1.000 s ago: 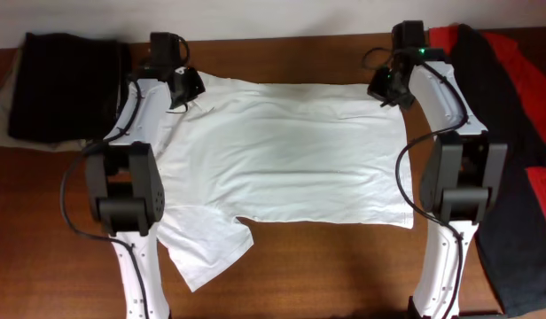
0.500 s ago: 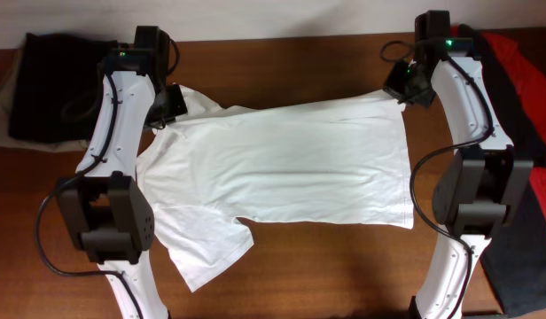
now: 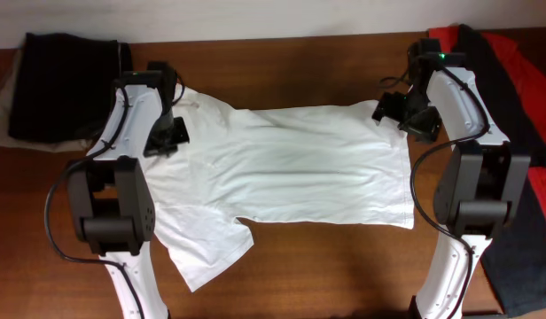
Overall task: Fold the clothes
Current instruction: 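Stretch the shirt's top corners apart with both grippers to smooth it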
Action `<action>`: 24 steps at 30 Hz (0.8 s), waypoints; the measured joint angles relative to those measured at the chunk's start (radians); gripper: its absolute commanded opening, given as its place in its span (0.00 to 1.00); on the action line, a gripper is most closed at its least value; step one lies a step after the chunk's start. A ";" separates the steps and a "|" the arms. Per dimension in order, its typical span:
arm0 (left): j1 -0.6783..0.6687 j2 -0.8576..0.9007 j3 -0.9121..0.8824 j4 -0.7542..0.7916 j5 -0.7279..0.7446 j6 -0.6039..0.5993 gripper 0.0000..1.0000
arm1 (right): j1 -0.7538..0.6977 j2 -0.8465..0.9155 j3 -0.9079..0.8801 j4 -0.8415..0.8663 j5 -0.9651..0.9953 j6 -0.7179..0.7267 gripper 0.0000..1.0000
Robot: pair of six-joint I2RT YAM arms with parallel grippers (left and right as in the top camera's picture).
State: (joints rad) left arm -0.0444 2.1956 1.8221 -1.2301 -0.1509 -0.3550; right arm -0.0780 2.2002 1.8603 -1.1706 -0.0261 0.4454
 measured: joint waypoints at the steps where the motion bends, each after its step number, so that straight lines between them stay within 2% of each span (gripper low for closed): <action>1: 0.000 0.000 0.045 0.027 -0.003 0.001 0.00 | 0.000 0.000 0.000 0.005 0.000 0.000 0.99; 2: -0.002 0.000 0.082 0.098 0.002 0.022 0.00 | 0.000 0.000 0.000 0.014 0.000 0.000 0.86; 4: -0.005 0.000 0.093 0.180 0.063 0.057 0.00 | 0.000 0.000 0.000 0.045 -0.008 0.000 0.17; 6: -0.025 0.010 0.093 0.222 0.146 0.091 0.00 | 0.000 0.000 0.000 0.081 -0.028 0.000 0.05; 10: -0.077 0.171 0.098 0.269 0.192 0.127 0.00 | 0.007 0.000 -0.001 0.127 -0.053 0.003 0.04; 16: 0.018 0.181 0.106 0.274 0.232 0.128 0.00 | 0.023 0.129 -0.001 0.181 -0.058 0.003 0.04; 21: 0.065 0.183 0.109 0.270 0.248 0.128 0.00 | 0.021 0.136 0.000 0.219 -0.065 0.016 0.04; 24: 0.065 0.183 0.112 0.261 0.184 0.128 0.00 | 0.013 0.137 0.002 0.219 -0.068 0.049 0.04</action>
State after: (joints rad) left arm 0.0204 2.3783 1.9343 -0.9688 0.0334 -0.2272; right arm -0.0650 2.3371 1.8626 -0.9512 -0.0937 0.4942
